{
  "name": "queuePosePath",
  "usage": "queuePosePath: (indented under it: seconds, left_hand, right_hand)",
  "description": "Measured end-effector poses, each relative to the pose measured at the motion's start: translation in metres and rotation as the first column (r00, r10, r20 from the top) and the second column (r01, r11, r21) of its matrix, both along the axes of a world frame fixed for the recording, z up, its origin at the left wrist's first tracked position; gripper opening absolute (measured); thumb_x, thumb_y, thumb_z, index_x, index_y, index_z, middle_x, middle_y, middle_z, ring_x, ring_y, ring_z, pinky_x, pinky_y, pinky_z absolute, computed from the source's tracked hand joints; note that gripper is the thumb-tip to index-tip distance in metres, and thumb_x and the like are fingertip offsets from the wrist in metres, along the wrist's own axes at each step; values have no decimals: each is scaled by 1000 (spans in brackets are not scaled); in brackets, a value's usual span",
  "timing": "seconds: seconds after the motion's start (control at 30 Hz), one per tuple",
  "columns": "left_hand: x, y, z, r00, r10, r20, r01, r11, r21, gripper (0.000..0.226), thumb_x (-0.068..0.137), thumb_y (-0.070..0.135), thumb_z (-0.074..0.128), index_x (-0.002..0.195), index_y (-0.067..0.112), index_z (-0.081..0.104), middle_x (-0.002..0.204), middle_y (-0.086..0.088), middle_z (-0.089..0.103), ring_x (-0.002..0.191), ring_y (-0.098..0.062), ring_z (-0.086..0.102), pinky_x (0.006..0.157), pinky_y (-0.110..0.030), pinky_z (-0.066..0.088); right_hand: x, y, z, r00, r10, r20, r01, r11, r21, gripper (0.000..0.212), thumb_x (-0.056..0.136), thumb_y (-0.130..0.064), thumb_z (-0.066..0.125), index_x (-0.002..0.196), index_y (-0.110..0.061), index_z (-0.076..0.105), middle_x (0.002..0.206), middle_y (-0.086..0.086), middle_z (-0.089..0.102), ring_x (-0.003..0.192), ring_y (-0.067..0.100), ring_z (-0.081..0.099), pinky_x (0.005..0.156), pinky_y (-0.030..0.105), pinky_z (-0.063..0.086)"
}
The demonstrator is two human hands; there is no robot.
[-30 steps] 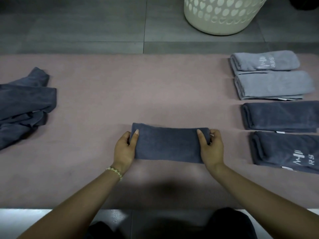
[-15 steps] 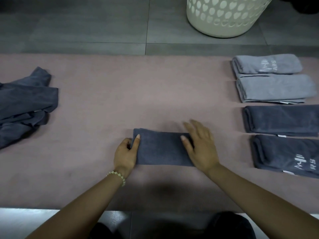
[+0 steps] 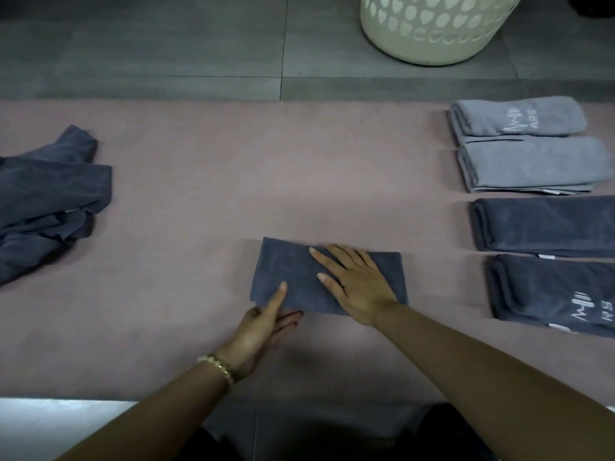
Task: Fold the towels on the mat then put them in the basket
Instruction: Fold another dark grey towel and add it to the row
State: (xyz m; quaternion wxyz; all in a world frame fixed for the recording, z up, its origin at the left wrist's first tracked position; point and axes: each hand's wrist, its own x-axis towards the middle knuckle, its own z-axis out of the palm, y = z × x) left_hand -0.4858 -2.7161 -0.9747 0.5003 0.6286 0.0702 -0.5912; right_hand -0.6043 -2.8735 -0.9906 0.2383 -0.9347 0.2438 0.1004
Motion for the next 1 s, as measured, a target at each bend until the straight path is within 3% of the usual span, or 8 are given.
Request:
queuePosePath:
  seconds: [0.13,0.23,0.37,0.43,0.5,0.63,0.7,1.0]
  left_hand:
    - [-19,-23,2,984,162,-70,-171,974,-146,65,74,48,64,130,15,54,120,-2,66,109,-13,63,82,-21,54]
    - [-23,-48,10,963,225,-148,-251,949,-193,60,76,45,63,128,15,57,119,-6,67,109,-18,63,77,-23,57]
    - [8,-87,19,981,183,-67,-194,948,-252,63,72,45,65,123,9,60,119,-10,66,100,-20,66,72,-24,57]
    - [32,-109,31,996,82,25,-71,949,-308,58,79,43,66,124,8,59,120,-9,66,107,-20,65,90,-32,53]
    - [52,-130,48,989,-15,150,69,930,-360,43,89,38,57,123,11,59,115,-3,69,107,-14,65,87,-29,53]
    - [75,-165,80,939,-187,288,287,888,-361,39,90,39,53,121,17,60,113,1,70,103,-12,66,80,-25,56]
    - [81,-185,84,905,-203,373,330,890,-316,42,86,41,59,117,13,64,110,-1,71,101,-14,67,84,-26,55]
    - [76,-310,49,561,-322,762,557,828,-60,53,93,56,41,94,10,67,96,0,71,89,-15,64,86,-31,48]
  right_hand:
    - [3,-2,6,997,-42,57,39,998,52,76,81,-61,-9,148,-37,17,149,-8,33,135,11,29,110,20,3]
    - [9,-8,15,979,-185,79,161,955,248,53,95,-53,20,144,-36,32,139,-6,46,127,13,40,108,24,19]
    - [32,-54,40,880,-467,87,316,712,627,31,91,-36,59,118,-23,56,107,-2,63,102,14,57,93,24,45]
    - [45,-82,59,848,-528,46,378,663,646,39,88,-38,62,118,-16,54,99,0,60,94,12,58,80,18,46]
    - [49,-103,77,833,-553,-8,382,566,730,57,85,-47,62,131,-17,46,114,-3,60,103,9,60,87,17,48]
    - [47,-120,98,822,-540,-182,313,161,936,40,80,-47,53,110,-22,62,100,-9,73,92,3,68,76,15,54]
    - [44,-126,100,814,-541,-209,285,58,957,38,77,-43,55,106,-20,64,100,-5,73,93,8,69,76,19,55]
    - [23,-179,78,565,-807,-173,303,8,953,42,76,-30,66,115,-15,63,107,-1,72,99,13,68,78,21,55]
